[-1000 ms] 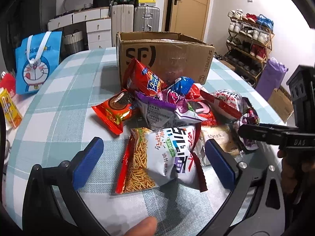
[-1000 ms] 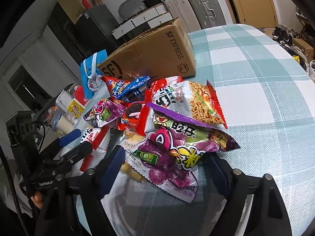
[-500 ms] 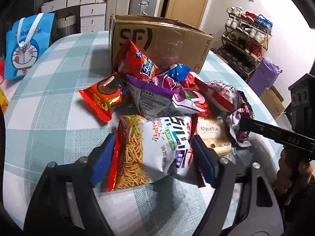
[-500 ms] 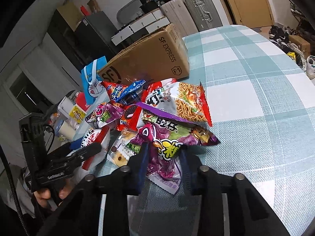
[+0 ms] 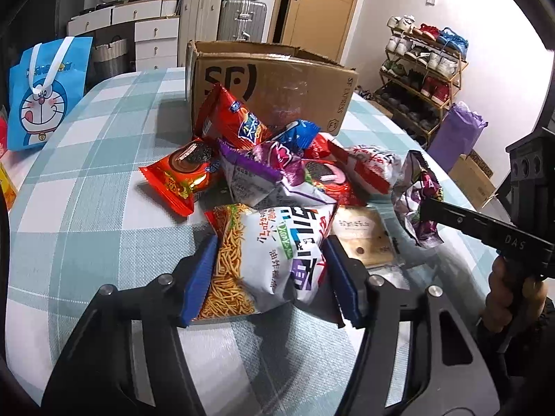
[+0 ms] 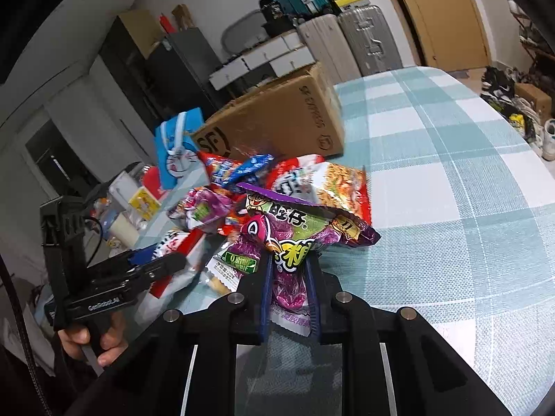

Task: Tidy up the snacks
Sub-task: 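Grasp the white noodle snack bag with the left gripper while the right gripper grasps the purple candy bag, then carry both bags into the cardboard box and open both grippers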

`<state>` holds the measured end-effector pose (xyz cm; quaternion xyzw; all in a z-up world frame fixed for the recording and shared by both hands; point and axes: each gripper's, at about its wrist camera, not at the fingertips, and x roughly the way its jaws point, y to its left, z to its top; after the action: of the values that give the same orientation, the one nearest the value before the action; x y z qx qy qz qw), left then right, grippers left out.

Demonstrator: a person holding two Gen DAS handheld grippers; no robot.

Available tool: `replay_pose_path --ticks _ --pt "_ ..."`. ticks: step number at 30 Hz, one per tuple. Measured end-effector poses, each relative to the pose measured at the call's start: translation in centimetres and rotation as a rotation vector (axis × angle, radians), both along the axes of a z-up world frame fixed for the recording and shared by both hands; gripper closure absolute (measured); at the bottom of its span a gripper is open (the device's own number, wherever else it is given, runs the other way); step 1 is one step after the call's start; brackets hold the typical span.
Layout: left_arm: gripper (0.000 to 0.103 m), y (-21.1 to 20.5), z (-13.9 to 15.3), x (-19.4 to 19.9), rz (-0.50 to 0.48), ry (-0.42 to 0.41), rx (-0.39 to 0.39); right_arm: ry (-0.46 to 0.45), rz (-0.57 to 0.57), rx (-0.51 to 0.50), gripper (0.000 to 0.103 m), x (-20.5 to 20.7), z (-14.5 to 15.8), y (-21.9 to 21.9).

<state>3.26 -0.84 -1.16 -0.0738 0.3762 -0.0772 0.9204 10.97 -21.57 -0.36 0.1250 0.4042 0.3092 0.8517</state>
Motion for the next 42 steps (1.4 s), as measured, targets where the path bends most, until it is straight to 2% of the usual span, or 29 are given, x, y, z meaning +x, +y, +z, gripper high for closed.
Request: replay_pose_path --ticks 10,21,33,42 --pt "0.044 1.0 2.1 -1.8 0.029 -0.055 -0.030 -0.046 0.016 0.012 0.086 -0.8 0.8 -0.1" --pt "0.044 1.4 5.9 -1.3 0.054 -0.137 -0.035 -0.136 0.036 0.040 0.086 -0.6 4.3 0.5" --pt "0.044 2.6 10.4 2.1 0.105 -0.198 -0.036 -0.194 0.042 0.040 0.086 2.8 8.7 1.9" --pt "0.044 3.0 13.1 7.2 0.138 -0.218 -0.025 -0.202 0.019 0.030 0.085 6.9 10.8 3.1"
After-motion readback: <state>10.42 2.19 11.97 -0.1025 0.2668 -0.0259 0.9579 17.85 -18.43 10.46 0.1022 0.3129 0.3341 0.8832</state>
